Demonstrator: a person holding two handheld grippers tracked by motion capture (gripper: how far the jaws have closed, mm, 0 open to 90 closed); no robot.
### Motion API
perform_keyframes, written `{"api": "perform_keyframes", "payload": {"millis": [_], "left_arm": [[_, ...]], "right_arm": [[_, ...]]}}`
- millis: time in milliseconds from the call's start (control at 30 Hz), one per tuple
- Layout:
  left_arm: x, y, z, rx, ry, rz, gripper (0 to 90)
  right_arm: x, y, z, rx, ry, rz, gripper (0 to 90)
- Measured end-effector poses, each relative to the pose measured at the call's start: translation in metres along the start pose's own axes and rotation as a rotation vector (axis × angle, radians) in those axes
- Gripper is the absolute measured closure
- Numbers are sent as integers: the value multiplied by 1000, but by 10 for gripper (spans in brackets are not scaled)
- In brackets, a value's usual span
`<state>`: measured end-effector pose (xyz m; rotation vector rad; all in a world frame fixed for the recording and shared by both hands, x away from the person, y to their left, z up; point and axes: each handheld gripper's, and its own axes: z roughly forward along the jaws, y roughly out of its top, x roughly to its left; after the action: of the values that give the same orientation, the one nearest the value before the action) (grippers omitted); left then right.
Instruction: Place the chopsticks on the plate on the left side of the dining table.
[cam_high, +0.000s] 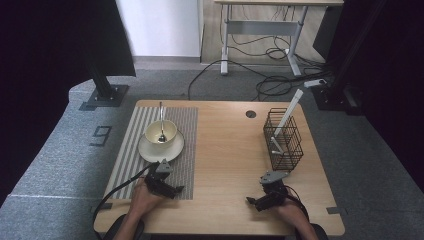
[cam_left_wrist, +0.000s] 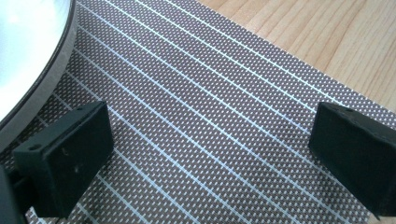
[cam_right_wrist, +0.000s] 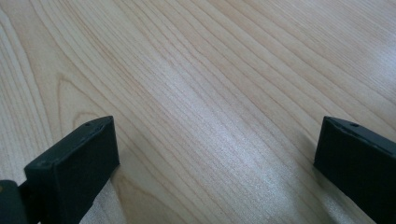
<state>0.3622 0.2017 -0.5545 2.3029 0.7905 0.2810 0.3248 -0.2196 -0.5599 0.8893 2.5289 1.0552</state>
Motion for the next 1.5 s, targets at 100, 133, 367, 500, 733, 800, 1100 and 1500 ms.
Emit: {"api": "perform_keyframes", "payload": {"millis": [100,133,367,500,733,800,1100,1500], "left_arm": [[0,0,0,0,0,0,0],[0,0,0,0,0,-1,0],[0,0,0,0,-2,-1,0],[-1,1,-2,-8,-17,-9,0],[-3,5,-7,-46,-34,-15,0],[-4,6,-8,-45,-38,-10,1],[-12,18,-12,-82,-88,-16,1],[-22,40,-14,-112,-124,-3,7]], "right_arm": [[0,0,0,0,0,0,0],[0,0,0,0,0,0,0],[0,0,0,0,0,1,0],[0,0,0,0,0,1,0],[0,0,0,0,0,2,0],[0,0,0,0,0,2,0],[0,0,0,0,0,2,0],[0,0,0,-1,0,4,0]]}}
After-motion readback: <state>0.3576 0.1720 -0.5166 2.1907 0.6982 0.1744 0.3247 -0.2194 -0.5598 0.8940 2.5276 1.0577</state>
